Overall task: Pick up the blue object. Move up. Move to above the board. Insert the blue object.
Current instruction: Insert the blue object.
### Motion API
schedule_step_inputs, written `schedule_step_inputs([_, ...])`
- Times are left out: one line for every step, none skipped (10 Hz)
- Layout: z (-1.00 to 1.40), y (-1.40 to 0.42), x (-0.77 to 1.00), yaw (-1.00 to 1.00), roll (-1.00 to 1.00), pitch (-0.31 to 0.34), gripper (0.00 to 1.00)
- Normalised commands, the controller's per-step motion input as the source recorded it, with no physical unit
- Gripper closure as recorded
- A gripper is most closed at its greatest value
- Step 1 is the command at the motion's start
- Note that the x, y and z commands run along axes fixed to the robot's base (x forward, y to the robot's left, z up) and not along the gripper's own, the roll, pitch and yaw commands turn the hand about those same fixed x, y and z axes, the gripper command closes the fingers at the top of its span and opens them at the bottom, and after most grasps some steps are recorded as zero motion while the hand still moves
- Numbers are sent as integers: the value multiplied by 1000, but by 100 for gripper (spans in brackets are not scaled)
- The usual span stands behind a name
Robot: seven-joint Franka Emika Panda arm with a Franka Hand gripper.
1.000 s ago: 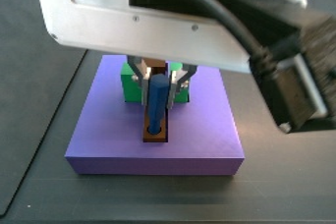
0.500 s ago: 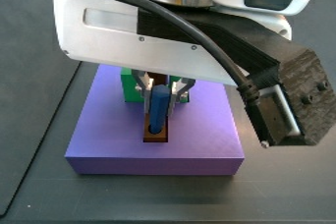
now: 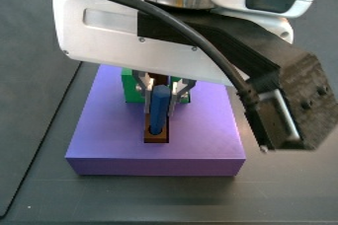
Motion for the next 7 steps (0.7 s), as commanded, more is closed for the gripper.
schedule_step_inputs([0,-57,11,43,416,181,100])
schedule_step_inputs([0,0,89,51,457,219,100])
schedule_step_inputs([0,0,146,11,447,226,100])
schedule_step_inputs([69,0,143,0,454,273,100])
schedule_step_inputs([-66,-11,91,0,367,200,100])
schedule_step_inputs([-400,0,0,0,150,31,100])
schedule_step_inputs([-434,-77,-6,0,107,0,100])
